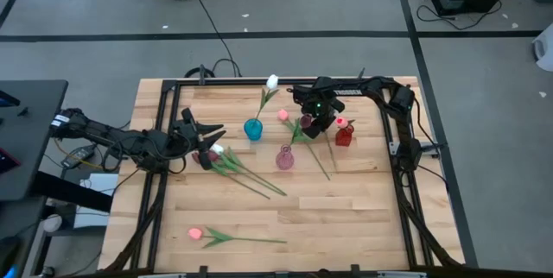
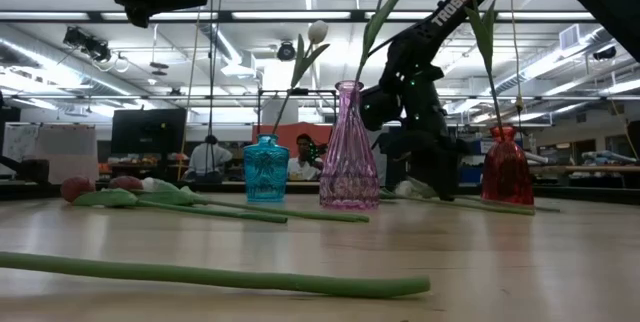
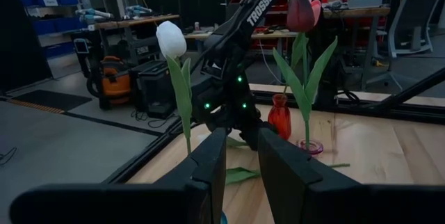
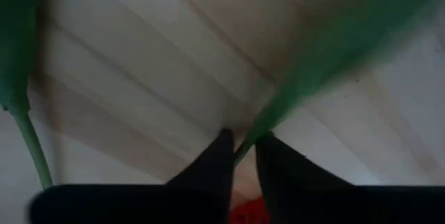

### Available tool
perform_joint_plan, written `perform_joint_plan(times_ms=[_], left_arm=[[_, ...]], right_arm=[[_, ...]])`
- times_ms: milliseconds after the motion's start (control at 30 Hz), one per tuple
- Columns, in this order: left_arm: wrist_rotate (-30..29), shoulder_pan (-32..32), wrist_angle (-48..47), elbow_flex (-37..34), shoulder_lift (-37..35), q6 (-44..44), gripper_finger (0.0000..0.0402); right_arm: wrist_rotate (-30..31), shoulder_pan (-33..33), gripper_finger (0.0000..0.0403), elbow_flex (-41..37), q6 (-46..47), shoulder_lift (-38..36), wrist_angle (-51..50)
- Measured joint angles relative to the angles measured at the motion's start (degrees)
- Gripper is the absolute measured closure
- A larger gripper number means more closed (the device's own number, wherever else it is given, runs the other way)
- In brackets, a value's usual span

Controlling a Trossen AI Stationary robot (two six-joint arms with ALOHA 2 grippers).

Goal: Sort flowers into vase by color
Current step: Put the right white tulip into the blue vase

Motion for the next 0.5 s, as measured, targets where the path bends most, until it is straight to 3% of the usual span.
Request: perform_joint_plan(times_ms=[133,300,500], left_arm=[[0.00,0.01,-0.29,0.00,0.02,0.04,0.0310],[0.00,0.00,-0.69,0.00,0.02,0.04,0.0310],[0.00,0.00,-0.69,0.00,0.01,0.04,0.0310]], right_arm=[[0.20,-0.32,0.0390,0.14,-3.07,-1.54,0.60],[0.13,-0.68,0.0379,1.57,-8.91,-6.76,2.50],[-9.20,-0.76,0.0390,1.79,-11.45,-14.31,15.02]])
